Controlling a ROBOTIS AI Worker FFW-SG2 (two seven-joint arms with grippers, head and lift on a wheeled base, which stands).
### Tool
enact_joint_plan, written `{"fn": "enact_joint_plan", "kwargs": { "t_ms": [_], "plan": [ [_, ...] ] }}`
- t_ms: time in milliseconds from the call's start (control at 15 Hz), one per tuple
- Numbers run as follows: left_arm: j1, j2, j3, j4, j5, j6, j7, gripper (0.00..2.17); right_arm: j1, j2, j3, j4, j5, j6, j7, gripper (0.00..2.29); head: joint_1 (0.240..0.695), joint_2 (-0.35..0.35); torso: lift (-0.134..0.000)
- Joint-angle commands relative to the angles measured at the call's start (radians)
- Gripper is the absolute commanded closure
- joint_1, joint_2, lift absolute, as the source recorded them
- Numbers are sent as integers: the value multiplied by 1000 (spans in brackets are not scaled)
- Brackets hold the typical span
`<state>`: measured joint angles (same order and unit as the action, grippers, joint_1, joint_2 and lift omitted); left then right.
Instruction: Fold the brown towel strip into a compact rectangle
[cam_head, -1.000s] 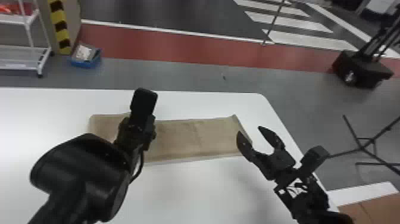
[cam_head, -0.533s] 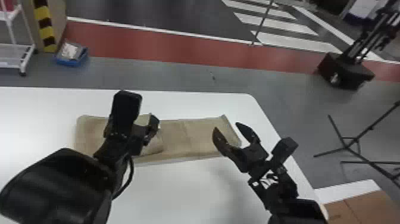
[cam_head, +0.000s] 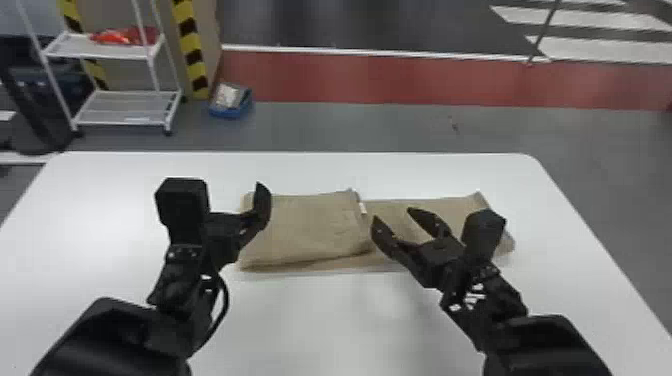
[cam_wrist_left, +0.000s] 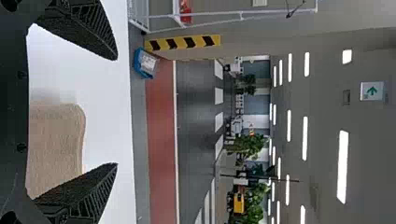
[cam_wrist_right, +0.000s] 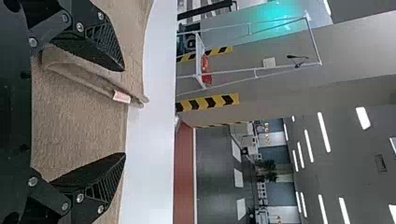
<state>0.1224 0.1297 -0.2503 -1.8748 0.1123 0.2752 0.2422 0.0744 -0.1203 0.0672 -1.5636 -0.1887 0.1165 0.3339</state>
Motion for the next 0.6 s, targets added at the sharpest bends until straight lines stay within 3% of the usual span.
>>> {"fn": "enact_joint_plan", "kwargs": {
  "t_ms": [0,333,533],
  "plan": [
    [40,16,42,5,7,-86,-9,66,-38,36,39,17,49,42,-16,286,695,-10,-123],
    [68,39,65,34,9,-205,-11,66,-111,65,91,96,87,98,-85,292,695,74,-123],
    [91,39,85,36,12,-248,-11,66,-150,76,98,151,94,95,-90,346,695,94,-123]
  ]
}}
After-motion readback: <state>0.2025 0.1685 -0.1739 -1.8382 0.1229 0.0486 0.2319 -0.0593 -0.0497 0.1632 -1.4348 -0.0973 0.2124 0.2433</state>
